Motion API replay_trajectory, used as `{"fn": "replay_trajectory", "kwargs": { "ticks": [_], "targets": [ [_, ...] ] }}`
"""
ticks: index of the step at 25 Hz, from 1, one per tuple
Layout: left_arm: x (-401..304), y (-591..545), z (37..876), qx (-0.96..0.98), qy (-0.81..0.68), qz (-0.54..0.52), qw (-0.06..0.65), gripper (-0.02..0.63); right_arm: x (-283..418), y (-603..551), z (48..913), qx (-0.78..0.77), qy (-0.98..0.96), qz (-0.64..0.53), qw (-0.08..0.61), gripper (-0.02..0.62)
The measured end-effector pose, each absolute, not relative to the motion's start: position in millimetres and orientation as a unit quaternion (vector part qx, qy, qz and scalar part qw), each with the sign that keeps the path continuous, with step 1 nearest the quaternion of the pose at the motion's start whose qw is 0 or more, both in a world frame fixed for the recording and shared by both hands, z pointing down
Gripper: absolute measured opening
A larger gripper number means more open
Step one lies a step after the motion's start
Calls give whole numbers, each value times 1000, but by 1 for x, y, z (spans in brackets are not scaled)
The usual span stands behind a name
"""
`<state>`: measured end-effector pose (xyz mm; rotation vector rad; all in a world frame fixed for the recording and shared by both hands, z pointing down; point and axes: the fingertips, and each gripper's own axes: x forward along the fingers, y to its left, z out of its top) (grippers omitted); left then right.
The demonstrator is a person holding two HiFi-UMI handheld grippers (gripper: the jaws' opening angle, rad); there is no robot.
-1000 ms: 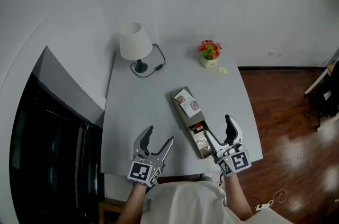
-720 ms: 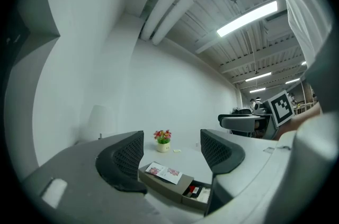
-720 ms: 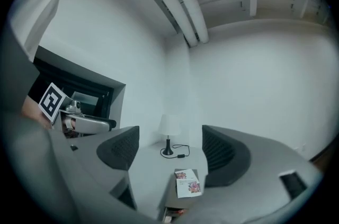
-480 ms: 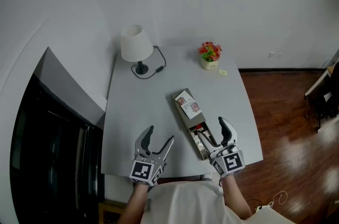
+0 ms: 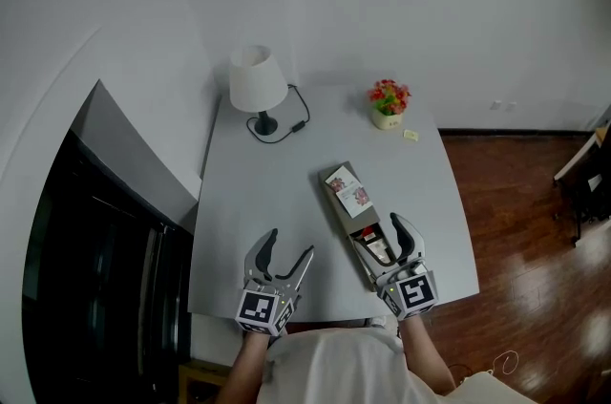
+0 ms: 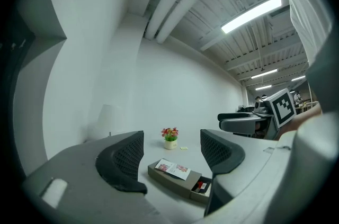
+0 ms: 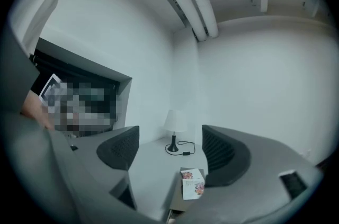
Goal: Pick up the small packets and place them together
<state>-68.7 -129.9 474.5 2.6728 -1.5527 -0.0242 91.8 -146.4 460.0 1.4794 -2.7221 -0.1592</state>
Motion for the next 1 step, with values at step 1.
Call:
{"fn": "replay_trajectory", "kwargs": {
  "ticks": [1],
  "targets": [
    [-72, -129, 475, 864, -503, -8, 27, 319, 89, -146, 460, 475, -878, -49, 20, 387]
  ]
}}
